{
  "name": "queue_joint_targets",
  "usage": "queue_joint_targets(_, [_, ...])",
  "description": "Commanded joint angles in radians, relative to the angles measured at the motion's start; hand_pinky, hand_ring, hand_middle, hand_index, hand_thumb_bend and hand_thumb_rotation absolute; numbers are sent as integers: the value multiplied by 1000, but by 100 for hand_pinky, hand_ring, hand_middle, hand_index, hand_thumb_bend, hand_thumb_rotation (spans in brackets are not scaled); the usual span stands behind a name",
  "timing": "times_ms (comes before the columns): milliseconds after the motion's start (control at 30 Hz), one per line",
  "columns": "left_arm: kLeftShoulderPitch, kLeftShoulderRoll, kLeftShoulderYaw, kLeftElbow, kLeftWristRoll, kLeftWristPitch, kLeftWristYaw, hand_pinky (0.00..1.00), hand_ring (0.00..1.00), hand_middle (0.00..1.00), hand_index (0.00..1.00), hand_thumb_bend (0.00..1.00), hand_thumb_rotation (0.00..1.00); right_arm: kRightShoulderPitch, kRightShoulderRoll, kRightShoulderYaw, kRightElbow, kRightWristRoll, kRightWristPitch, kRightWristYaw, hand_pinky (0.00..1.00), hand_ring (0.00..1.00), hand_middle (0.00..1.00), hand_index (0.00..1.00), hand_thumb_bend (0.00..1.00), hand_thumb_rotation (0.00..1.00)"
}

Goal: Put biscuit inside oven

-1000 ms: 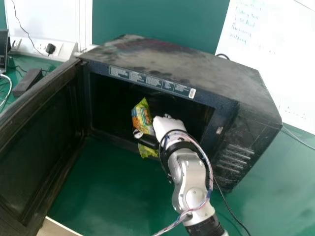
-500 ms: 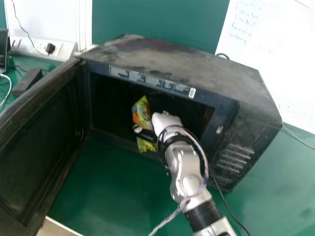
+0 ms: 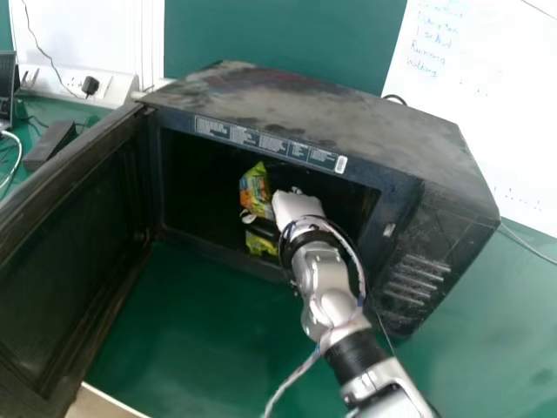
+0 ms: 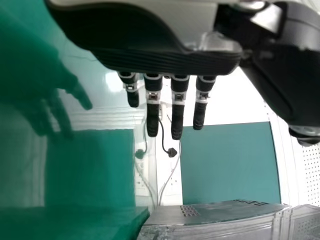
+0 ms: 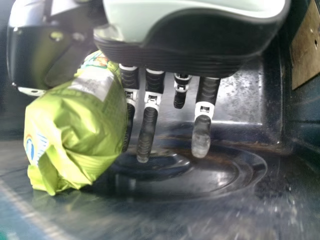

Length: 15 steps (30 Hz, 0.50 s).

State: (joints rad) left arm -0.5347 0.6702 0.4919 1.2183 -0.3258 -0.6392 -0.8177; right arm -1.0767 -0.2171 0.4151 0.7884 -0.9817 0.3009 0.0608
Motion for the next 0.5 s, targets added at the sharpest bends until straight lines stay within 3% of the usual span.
queue_joint_targets(0, [17, 17, 9, -10, -8, 0, 1, 76, 80, 82, 87, 79, 80, -40, 2, 9, 62, 29, -23, -42, 22, 30, 48, 49, 53, 0])
queue_joint_targets(467, [16, 23, 15, -10, -16, 5, -10, 76, 79, 82, 87, 77, 78, -185, 16, 48, 372, 138, -130, -184, 17, 24, 47, 49, 53, 0])
